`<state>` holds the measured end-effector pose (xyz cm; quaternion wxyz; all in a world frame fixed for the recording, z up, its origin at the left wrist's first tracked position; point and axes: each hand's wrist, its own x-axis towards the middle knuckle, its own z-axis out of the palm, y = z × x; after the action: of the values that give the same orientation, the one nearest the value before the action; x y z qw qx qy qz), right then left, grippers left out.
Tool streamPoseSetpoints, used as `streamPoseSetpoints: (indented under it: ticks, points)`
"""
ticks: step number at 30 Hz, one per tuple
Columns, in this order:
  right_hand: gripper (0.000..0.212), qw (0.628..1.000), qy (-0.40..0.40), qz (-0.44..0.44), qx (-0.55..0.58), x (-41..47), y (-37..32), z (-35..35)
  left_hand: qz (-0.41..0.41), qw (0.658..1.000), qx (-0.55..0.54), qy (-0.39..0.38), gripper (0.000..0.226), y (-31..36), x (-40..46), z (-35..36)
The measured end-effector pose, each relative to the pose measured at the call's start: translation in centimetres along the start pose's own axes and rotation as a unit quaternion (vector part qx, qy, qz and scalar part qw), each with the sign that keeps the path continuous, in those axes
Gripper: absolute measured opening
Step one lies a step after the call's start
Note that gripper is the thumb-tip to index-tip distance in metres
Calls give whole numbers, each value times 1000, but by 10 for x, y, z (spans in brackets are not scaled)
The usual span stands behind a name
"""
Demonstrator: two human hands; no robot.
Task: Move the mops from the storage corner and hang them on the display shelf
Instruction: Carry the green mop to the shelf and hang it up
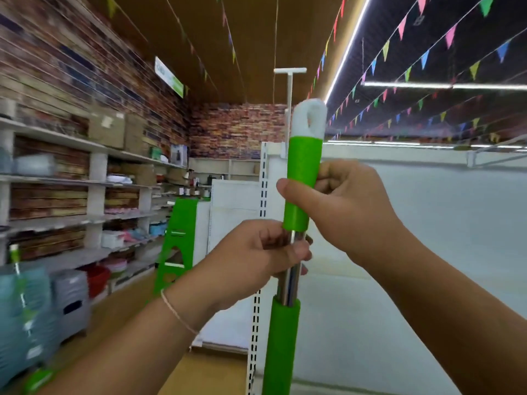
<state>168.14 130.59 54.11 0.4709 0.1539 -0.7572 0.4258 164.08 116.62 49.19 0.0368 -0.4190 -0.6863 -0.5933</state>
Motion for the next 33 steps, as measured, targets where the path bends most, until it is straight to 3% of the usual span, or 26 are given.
streamPoseSetpoints:
  ticks: [10, 17, 27, 33]
  points:
    - [49, 998, 45, -34, -5, 31, 2, 21, 22, 1000, -17, -2, 14, 6, 17, -20]
    - [43, 998, 42, -28, -27, 42, 16, 23, 12, 1000, -25, -8, 15, -8, 37, -24]
    - [31, 999, -27, 19, -13, 58, 58, 37, -29, 999, -10, 37, 10, -46, 70, -25]
    - [46, 996, -6, 39, -77, 80, 90, 55, -65, 997, 5, 31, 15, -69, 101, -31]
